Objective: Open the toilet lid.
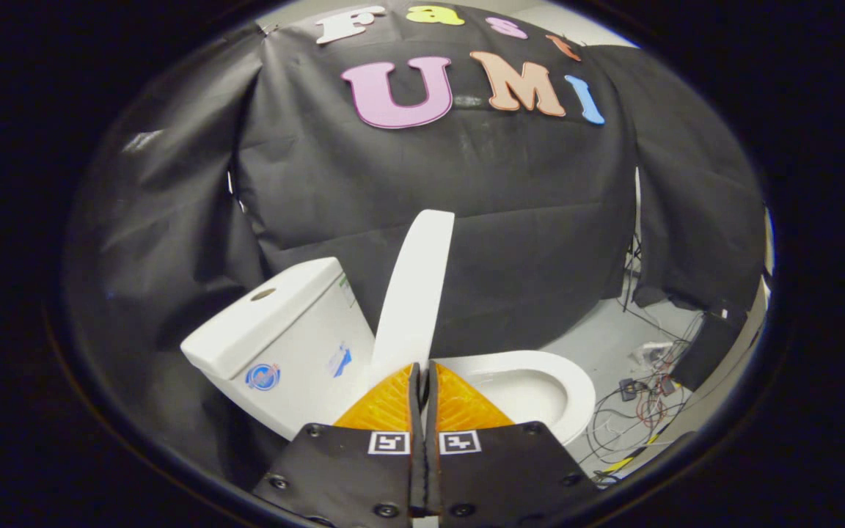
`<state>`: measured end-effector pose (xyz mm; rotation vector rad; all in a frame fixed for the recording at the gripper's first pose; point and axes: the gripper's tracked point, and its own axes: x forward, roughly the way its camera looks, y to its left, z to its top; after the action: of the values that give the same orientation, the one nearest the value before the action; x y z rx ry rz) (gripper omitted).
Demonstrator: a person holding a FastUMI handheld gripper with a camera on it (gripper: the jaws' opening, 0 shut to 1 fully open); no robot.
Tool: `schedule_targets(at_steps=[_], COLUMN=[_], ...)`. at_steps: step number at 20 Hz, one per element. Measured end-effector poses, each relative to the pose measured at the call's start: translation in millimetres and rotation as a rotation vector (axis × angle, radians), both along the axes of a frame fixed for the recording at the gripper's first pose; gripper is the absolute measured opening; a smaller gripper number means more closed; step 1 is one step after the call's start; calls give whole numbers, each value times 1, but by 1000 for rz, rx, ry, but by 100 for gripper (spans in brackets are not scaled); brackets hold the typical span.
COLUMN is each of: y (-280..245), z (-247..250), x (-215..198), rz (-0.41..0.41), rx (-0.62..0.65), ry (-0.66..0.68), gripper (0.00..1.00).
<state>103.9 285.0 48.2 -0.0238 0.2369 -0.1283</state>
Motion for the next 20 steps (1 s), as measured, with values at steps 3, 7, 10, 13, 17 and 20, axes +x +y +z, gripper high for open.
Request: schedule_targets(at_steps=[3, 7, 10, 13, 17, 20], y=[13, 29, 40, 50, 66, 75], z=[1, 2, 3, 3, 2, 1], x=[2, 5, 8, 10, 13, 16], rz=[13, 35, 57, 66, 94, 106], rx=[-18, -65, -67, -62, -55, -43], ry=[7, 14, 17, 9, -3, -4], gripper=[1, 1, 1, 1, 1, 0])
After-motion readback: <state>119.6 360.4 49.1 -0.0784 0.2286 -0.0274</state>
